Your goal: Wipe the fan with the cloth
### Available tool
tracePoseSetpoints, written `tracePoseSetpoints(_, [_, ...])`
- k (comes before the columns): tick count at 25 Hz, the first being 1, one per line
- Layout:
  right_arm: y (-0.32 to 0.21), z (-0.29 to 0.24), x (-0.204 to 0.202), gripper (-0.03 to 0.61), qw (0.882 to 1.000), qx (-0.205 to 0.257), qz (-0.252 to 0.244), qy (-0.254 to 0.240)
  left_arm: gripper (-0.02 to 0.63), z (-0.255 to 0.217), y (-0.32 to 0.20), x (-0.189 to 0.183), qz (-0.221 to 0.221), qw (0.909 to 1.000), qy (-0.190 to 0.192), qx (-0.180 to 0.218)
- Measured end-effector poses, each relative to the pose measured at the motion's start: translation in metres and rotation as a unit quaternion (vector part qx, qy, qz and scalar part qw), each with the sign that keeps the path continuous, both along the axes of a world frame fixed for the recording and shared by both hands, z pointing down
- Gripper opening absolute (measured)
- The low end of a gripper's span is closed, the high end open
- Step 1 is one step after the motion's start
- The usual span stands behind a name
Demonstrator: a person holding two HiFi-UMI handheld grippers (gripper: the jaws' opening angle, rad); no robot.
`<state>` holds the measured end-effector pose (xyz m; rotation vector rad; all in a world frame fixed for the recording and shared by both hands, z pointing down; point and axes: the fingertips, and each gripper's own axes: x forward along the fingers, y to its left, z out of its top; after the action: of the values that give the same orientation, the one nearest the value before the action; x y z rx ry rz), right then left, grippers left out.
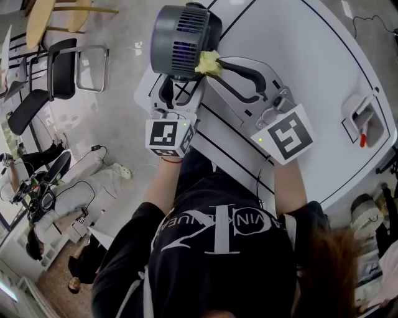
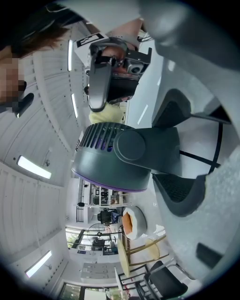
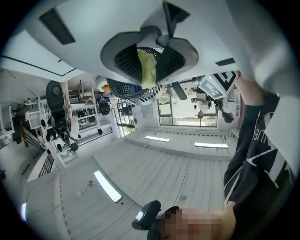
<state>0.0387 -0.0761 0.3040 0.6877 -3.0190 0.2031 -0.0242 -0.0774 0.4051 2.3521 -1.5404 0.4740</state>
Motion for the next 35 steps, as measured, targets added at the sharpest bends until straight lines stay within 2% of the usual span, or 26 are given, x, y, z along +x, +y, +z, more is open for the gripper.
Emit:
tracePoseSetpoints(11, [-0.036, -0.001, 0.015, 0.092, 0.995, -0.024, 0.060, -0.073, 0.305, 0.004, 0.001, 0.003, 0.001, 1.0000, 0.001, -0.006])
tracePoseSetpoints(17, [-0.056, 0.007, 0.019, 0.091, 0.991, -0.047, 0.087, -0.091, 0.305, 0.004, 0.001, 0.002, -0.001, 1.0000, 0.000, -0.006])
tracePoseSetpoints(29, [-0.079, 0.062, 0.011, 0.089, 0.984, -0.123, 0.089, -0.091, 0.308, 0.006, 0.001, 0.003, -0.013, 0.9999, 0.008, -0.005])
tracePoseSetpoints(35, [-0.081, 0.068, 0.001, 0.087, 0.982, -0.152, 0.074, -0.085, 0.305, 0.006, 0.000, 0.004, -0.020, 0.9998, 0.004, -0.004])
